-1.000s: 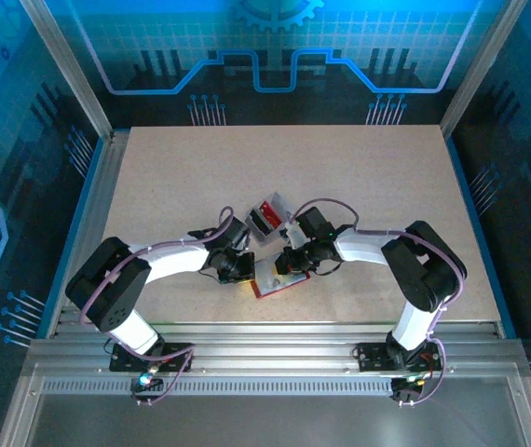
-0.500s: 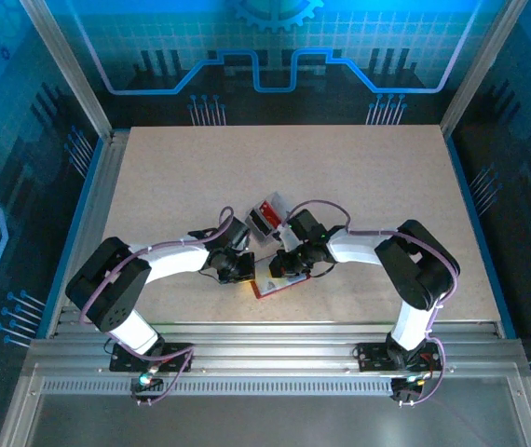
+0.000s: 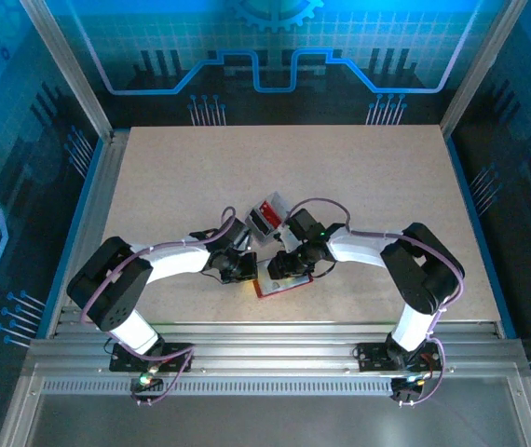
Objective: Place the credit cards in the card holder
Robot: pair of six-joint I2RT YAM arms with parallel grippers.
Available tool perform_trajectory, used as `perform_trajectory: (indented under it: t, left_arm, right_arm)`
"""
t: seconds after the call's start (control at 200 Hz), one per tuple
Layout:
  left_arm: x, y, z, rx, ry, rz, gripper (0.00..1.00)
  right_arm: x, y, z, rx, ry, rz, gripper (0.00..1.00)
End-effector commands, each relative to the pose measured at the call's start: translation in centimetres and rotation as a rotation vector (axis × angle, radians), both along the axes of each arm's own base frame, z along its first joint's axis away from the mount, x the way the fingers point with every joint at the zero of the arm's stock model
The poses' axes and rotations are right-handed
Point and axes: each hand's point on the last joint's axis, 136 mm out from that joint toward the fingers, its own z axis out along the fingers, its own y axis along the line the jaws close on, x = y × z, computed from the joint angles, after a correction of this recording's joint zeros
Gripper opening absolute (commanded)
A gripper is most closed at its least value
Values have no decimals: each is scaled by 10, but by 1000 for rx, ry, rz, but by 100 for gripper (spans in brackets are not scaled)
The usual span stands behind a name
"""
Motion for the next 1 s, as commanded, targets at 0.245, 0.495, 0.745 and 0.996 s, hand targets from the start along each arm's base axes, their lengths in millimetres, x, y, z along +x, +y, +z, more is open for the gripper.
perform_trajectory:
  t: [0.245, 0.495, 0.745, 0.996]
  left_arm:
    - [-15, 9, -24, 51, 62, 3, 0]
    - [-15, 9, -23, 49, 58, 2, 0]
    - [-15, 10, -22, 55, 54, 1, 0]
    - [-13, 12, -21, 65, 45, -2, 0]
  right_arm:
    - [-10, -4, 8, -62, 5, 45, 42]
    - [-14, 8, 16, -21, 3, 61, 43]
    - [-1, 0, 25, -114, -88, 53, 42]
    - [33, -51, 40, -416, -273, 3, 43]
